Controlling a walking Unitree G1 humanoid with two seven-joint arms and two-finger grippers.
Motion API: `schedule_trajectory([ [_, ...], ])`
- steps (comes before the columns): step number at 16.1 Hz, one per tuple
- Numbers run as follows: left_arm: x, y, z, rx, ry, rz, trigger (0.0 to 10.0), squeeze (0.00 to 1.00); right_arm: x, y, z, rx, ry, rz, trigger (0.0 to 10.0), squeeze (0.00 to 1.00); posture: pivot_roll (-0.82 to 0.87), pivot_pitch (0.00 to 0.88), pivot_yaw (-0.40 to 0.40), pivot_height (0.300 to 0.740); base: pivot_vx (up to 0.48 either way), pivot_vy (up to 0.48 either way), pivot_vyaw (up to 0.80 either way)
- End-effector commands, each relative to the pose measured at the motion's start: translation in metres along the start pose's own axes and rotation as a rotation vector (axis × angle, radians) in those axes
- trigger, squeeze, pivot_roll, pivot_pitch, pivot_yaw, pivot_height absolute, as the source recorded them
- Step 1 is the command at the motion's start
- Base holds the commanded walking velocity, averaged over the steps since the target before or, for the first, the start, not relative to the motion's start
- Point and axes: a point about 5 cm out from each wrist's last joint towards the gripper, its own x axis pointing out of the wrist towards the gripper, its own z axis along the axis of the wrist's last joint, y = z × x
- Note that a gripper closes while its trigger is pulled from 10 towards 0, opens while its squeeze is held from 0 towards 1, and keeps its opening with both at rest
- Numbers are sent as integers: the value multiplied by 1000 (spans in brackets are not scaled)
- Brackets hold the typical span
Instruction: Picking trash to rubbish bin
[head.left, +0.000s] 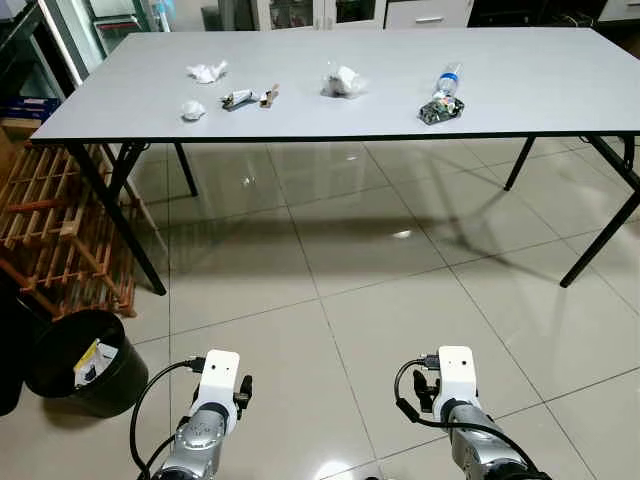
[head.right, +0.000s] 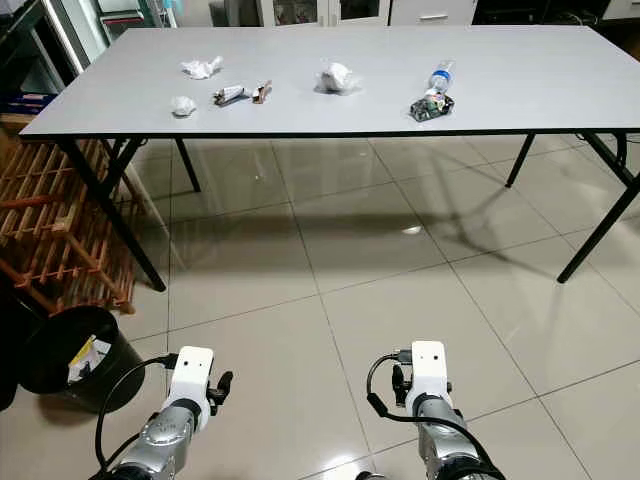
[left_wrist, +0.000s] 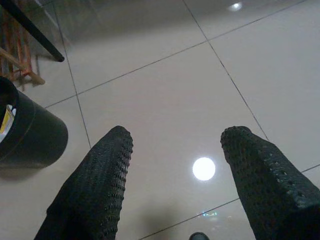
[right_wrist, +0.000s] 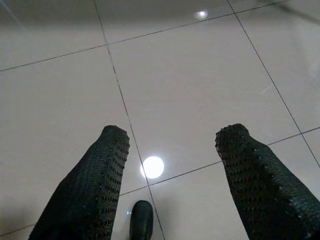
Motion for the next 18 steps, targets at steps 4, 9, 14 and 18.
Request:
schedule_trajectory([
  [4, 0, 2, 0, 5, 12, 10, 10000, 0, 0, 1, 0, -6, 1, 3, 10000, 0, -53, 36, 39, 740, 230, 0, 0],
  [9, 7, 0, 24, 29, -80, 11, 10000, 0, 5, -4, 27, 16, -106, -22, 10000, 0, -52, 35, 38, 740, 120, 0, 0],
  [14, 13, -2, 155, -12, -553, 1, 10000, 0, 1, -10, 160, 39, -621, -35, 10000, 0, -59, 43, 39, 740, 0, 0, 0],
  [18, -6, 5, 221, -23, -817, 21, 10000, 0, -23, -18, 221, 49, -878, -59, 10000, 0, -59, 51, 42, 740, 0, 0, 0],
])
